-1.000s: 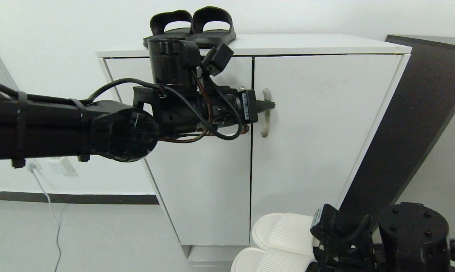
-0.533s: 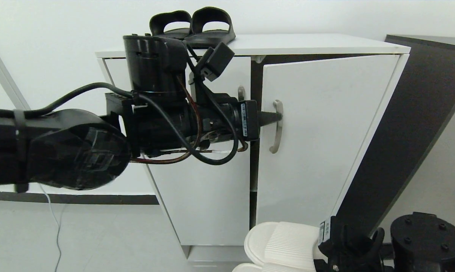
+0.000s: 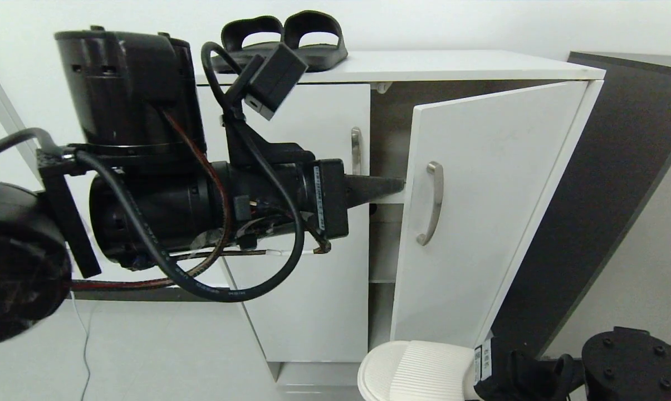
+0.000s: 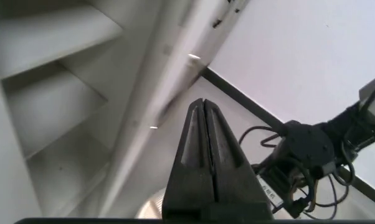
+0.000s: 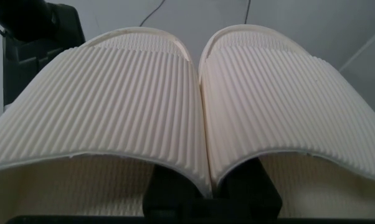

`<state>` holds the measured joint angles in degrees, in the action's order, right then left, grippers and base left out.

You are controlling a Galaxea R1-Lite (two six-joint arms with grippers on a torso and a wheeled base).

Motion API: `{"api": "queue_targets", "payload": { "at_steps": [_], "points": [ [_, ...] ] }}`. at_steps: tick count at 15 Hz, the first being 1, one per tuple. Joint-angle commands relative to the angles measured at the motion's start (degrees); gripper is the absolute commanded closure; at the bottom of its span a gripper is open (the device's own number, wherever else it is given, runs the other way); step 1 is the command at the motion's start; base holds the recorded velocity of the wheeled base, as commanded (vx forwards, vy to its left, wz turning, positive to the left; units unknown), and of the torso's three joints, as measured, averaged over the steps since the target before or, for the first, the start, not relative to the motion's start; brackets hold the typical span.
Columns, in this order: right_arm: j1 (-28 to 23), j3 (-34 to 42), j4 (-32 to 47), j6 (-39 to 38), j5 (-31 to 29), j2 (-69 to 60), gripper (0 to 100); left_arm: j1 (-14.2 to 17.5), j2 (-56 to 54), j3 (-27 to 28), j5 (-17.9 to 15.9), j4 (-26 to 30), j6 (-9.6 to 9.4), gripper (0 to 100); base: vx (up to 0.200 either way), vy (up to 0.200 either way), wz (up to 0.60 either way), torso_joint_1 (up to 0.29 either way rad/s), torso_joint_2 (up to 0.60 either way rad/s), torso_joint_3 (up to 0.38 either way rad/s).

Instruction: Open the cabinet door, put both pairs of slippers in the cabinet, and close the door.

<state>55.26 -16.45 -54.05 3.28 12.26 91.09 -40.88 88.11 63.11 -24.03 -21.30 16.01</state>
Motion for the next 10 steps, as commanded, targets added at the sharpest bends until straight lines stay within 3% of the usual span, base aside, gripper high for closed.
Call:
{"api": "queue_targets", "payload": {
  "at_steps": [1, 5, 7, 10],
  "points": [
    [0.3, 0.1, 0.0, 0.1, 0.0, -0.1, 100, 1.6, 0.5, 0.2, -0.1, -0.1, 0.25, 100, 0.0, 0.0, 0.0, 0.0, 0.0, 0.0],
    [0.9, 0.6, 0.0, 0.0, 0.1, -0.1, 100, 2.5, 8.9, 2.1, -0.9, -12.5, 4.91, 100, 0.0, 0.0, 0.0, 0.0, 0.0, 0.0],
    [1.5, 1.0, 0.0, 0.1, 0.1, -0.1, 100, 3.0, 13.8, 4.1, -0.9, -16.3, 4.91, 100, 0.0, 0.0, 0.0, 0.0, 0.0, 0.0],
    [1.5, 1.2, 0.0, 0.1, 0.1, -0.1, 100, 3.0, 17.0, 6.9, -1.4, -17.5, 5.79, 100, 0.0, 0.0, 0.0, 0.0, 0.0, 0.0]
  ]
}}
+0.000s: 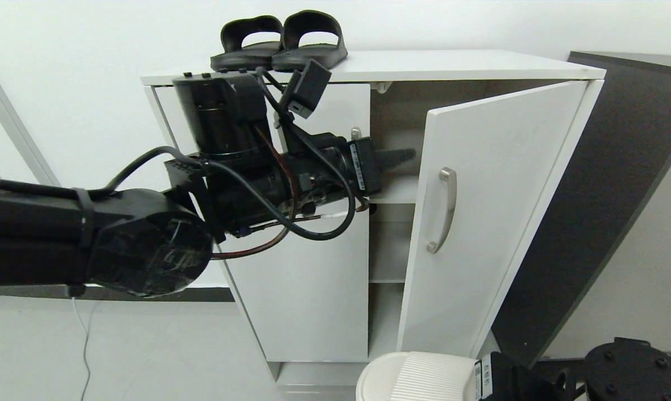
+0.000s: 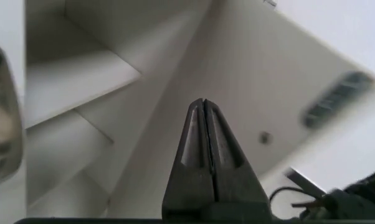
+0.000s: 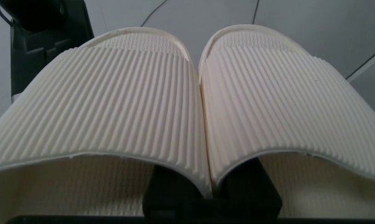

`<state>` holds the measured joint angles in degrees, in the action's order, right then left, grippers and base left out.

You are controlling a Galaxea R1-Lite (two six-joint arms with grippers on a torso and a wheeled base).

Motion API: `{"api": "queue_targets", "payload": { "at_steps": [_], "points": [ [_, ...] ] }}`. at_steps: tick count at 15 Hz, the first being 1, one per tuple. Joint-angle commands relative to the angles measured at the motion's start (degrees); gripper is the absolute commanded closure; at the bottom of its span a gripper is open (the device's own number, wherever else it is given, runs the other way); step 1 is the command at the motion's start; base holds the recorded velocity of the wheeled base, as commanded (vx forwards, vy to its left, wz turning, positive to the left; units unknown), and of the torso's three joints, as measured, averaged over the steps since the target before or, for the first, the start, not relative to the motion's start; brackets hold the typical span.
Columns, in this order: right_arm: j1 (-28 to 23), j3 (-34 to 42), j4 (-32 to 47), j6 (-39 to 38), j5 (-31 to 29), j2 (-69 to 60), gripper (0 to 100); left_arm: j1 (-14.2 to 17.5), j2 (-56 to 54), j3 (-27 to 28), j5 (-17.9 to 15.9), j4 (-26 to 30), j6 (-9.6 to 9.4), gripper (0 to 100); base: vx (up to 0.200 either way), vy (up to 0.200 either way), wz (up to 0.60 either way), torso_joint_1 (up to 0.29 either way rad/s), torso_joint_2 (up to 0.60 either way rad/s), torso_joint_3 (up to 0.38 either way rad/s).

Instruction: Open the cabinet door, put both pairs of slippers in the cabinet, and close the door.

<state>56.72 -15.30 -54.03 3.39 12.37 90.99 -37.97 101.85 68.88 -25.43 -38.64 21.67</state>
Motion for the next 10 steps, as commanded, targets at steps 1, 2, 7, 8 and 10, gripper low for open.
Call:
{"api": "queue_targets", "payload": {
  "at_steps": [1, 2, 7, 8, 10],
  "points": [
    [0.1, 0.1, 0.1, 0.0, 0.0, 0.1, 100, 0.1, 4.1, 2.2, -0.1, 0.0, 0.56, 100, 0.0, 0.0, 0.0, 0.0, 0.0, 0.0],
    [0.1, 0.1, 0.0, 0.0, 0.0, 0.1, 100, 0.1, 4.8, 2.8, 0.1, -0.1, 0.47, 100, 0.0, 0.0, 0.0, 0.0, 0.0, 0.0],
    [0.8, 0.3, 0.1, 0.0, 0.0, 0.2, 100, 0.7, 6.0, 3.7, 0.1, -0.1, 1.0, 100, -0.04, 0.0, 0.0, 0.0, 0.0, 0.0],
    [1.2, 0.4, 0.2, 0.0, 0.0, 0.2, 100, 0.7, 6.0, 3.7, 0.1, -0.1, 1.18, 100, -0.2, 0.0, 0.0, 0.007, 0.0, 0.002],
    [2.1, 0.7, 0.1, 0.0, 0.0, 0.2, 100, 0.1, 5.7, 3.2, 0.3, -0.1, 0.83, 100, -0.2, 0.0, 0.0, 0.0, 0.0, -0.005]
  ]
}}
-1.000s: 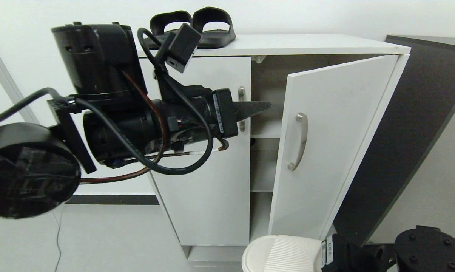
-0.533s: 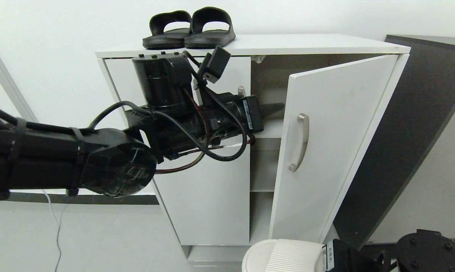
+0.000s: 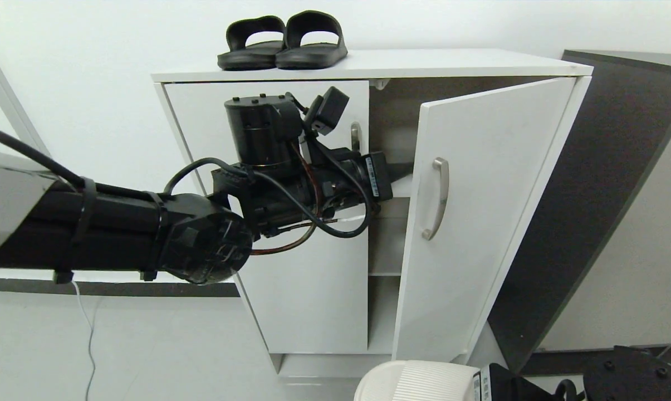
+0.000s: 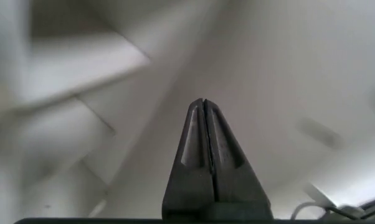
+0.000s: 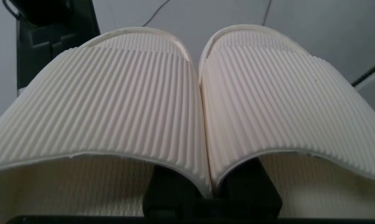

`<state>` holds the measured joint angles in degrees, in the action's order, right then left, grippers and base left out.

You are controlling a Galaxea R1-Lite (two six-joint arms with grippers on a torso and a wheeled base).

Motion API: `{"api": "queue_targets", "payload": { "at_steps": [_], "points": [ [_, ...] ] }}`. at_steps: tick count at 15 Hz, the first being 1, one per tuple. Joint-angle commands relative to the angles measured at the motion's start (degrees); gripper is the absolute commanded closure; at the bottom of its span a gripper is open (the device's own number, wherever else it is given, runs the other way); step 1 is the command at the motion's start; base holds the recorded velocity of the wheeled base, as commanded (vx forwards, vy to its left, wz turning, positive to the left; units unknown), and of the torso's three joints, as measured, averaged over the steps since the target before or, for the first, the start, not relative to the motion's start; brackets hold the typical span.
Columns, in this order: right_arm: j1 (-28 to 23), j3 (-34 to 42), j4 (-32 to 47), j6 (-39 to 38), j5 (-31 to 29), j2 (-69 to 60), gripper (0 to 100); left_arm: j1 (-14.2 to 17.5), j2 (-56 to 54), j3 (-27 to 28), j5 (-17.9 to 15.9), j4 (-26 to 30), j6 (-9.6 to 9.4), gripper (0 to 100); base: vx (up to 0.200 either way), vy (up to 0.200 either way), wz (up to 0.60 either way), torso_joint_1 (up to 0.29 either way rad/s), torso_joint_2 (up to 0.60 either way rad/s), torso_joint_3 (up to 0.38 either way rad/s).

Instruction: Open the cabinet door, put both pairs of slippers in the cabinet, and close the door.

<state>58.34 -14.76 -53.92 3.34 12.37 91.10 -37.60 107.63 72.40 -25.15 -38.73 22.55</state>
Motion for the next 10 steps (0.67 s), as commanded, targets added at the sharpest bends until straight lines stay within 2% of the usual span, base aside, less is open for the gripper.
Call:
{"api": "queue_targets", "payload": {
  "at_steps": [1, 3, 5, 8, 10],
  "points": [
    [1.6, 1.1, -0.1, 0.1, 0.1, 0.0, 100, -3.1, -0.4, -1.4, 0.2, 0.0, -1.28, 100, -0.2, 0.0, 0.0, -0.002, 0.0, 0.002],
    [3.0, 2.2, -1.2, 0.1, 0.0, 0.0, 100, -7.5, -2.2, -3.3, 0.2, 0.0, -4.36, 100, -0.2, 0.0, 0.0, 0.0, 0.0, 0.0],
    [3.4, 2.5, -1.4, 0.1, -0.1, 0.0, 100, -8.6, -3.7, -3.4, 0.1, 0.0, -4.45, 100, 0.0, 0.0, 0.0, 0.0, 0.0, 0.0],
    [3.4, 2.2, -1.5, 0.1, -0.2, 0.0, 100, -7.6, -3.7, -3.7, 0.2, -0.1, -4.54, 100, 0.0, 0.0, 0.0, 0.0, 0.0, 0.0],
    [-0.9, -0.1, -2.5, -0.4, -1.0, 1.7, 100, -3.4, -5.2, -4.1, 2.6, -2.3, -4.54, 100, 0.0, 0.0, 0.0, 0.0, 0.0, 0.0]
  ]
}}
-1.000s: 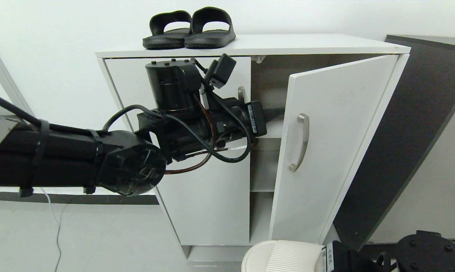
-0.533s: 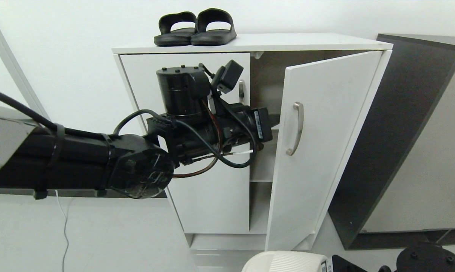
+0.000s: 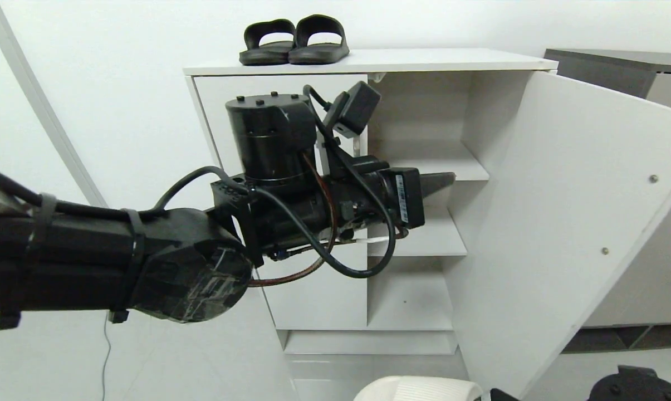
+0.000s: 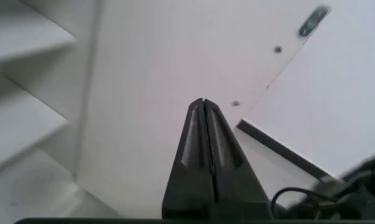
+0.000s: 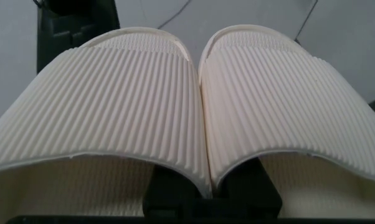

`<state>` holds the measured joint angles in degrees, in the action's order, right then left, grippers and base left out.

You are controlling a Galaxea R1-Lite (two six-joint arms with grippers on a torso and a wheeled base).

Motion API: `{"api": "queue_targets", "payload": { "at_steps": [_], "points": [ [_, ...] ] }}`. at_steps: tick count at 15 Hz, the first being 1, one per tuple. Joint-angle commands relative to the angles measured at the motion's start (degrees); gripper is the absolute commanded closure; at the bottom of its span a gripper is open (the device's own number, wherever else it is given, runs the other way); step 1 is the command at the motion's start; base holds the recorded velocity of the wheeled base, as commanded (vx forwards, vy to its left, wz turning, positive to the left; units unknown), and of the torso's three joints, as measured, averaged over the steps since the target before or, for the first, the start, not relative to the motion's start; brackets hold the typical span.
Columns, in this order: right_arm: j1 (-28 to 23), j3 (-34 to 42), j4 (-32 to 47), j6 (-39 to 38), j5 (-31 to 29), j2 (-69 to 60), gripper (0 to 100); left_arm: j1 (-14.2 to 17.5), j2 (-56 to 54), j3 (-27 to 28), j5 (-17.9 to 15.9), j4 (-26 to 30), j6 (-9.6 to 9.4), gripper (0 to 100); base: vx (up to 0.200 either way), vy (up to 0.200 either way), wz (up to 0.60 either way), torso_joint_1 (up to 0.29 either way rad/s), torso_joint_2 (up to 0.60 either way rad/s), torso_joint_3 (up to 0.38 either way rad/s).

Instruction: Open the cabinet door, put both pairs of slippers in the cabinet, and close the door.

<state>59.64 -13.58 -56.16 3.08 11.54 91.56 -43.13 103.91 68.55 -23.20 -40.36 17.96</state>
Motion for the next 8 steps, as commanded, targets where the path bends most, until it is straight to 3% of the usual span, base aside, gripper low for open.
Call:
{"api": "queue_targets", "payload": {
  "at_steps": [1, 3, 4, 6, 8],
  "points": [
    [-6.1, -3.3, -0.4, -0.1, -2.1, 2.0, 100, 4.5, -3.3, -0.9, 2.3, -0.5, 0.06, 100, 0.0, 0.0, 0.0, 0.0, 0.0, 0.0],
    [-10.8, -7.5, -0.3, -0.9, -8.0, 3.6, 100, 7.8, -9.8, -4.8, 5.3, -0.2, -0.11, 100, 0.0, 0.0, 0.0, 0.0, 0.0, 0.0],
    [-11.9, -10.8, -0.3, -2.5, -14.0, 4.9, 100, 9.2, -16.5, -9.3, 8.7, 2.2, -0.29, 100, 0.0, 0.0, 0.0, 0.0, 0.0, 0.0],
    [-13.1, -15.2, -0.1, -3.0, -19.5, 7.2, 100, 11.0, -27.0, -16.2, 16.9, 8.4, -2.84, 100, 0.0, 0.0, 0.0, 0.0, 0.0, 0.0],
    [-13.8, -18.4, -0.2, -3.2, -25.2, 10.7, 100, 16.1, -36.1, -23.5, 26.6, 14.2, -6.62, 100, 0.0, 0.0, 0.0, 0.0, 0.0, 0.0]
  ]
}}
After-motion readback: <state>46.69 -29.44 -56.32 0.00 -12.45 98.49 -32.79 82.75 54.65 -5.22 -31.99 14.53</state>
